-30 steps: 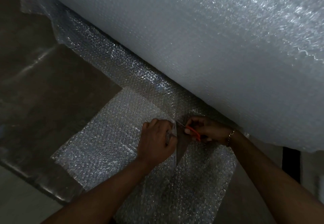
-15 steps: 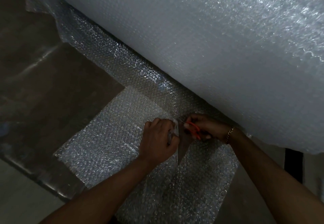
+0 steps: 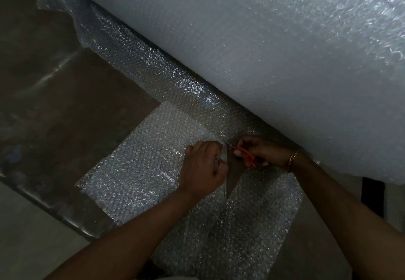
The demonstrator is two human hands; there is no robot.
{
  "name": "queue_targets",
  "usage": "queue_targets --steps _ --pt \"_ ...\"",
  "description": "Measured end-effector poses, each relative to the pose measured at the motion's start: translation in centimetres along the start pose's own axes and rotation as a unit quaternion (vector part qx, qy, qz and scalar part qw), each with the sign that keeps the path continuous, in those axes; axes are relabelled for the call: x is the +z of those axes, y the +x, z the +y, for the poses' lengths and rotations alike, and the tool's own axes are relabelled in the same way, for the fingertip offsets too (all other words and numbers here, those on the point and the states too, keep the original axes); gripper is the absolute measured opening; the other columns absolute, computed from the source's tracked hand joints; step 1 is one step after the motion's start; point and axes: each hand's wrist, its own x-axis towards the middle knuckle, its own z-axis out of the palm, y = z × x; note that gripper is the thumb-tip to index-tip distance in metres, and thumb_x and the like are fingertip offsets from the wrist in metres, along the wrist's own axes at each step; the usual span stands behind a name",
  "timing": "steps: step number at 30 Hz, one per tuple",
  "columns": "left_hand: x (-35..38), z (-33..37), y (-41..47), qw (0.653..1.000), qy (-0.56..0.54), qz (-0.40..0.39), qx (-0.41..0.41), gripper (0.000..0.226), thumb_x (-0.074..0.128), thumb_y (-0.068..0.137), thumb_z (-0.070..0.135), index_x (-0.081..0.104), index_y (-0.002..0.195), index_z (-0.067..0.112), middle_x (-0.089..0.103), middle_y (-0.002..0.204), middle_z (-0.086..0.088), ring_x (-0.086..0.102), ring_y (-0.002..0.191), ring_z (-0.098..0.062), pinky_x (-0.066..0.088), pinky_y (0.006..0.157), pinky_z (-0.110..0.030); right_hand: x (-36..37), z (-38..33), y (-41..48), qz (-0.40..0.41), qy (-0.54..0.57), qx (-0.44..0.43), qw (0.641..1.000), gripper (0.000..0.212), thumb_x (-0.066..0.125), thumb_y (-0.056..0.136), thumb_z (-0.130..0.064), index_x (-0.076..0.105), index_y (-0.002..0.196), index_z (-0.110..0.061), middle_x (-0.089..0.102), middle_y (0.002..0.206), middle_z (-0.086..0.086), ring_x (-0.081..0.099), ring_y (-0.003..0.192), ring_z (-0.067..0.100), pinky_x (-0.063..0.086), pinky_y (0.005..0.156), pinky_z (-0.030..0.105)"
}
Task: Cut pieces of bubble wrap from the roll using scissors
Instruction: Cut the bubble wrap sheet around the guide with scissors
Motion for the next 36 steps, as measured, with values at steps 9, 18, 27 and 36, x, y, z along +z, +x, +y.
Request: queue_targets --steps 9,18,27,36 --pt "0.0 0.0 0.0 1.0 0.005 -0.01 -0.005 0.028 0.048 0.084 0.034 0.06 0.099 0.014 0.062 0.095 0.0 0.054 0.09 -0.023 0.042 0.079 -0.046 -0.1 0.1 -0.2 -0.004 0.023 0.004 1.0 0.012 0.069 0.091 -0.017 0.061 0.097 -0.01 0.065 0.06 -0.008 0.058 0.052 0.003 0.037 0.044 0.015" --pt "0.1 -0.1 0.0 1.0 -0.003 -0.008 0.001 0.025 0.05 0.083 0.033 0.059 0.098 0.016 0.063 0.096 0.002 0.054 0.09 -0.023 0.043 0.079 -0.047 0.6 -1.5 0.3 0.015 -0.004 0.002 1.0 0.019 0.065 0.094 -0.023 0.059 0.101 -0.006 0.058 0.062 0.007 0.05 0.045 0.006 0.027 0.039 0.015" --pt "0.0 -0.2 -0.1 1.0 -0.013 0.003 0.0 0.024 0.048 0.084 0.032 0.059 0.097 0.014 0.061 0.097 0.001 0.054 0.09 -0.022 0.043 0.077 -0.048 0.2 -1.2 0.4 0.004 -0.02 0.008 1.0 0.018 0.068 0.092 -0.026 0.061 0.097 -0.01 0.06 0.064 0.008 0.05 0.048 0.009 0.029 0.044 0.02" --pt "-0.3 0.0 0.1 0.999 0.016 0.007 0.028 0.032 0.051 0.082 0.035 0.06 0.099 0.01 0.058 0.109 -0.004 0.053 0.1 -0.024 0.041 0.082 -0.043 0.3 -0.8 0.7 0.0 -0.024 0.005 1.0 0.018 0.066 0.093 -0.032 0.061 0.094 -0.014 0.062 0.065 0.006 0.052 0.05 0.008 0.029 0.043 0.019"
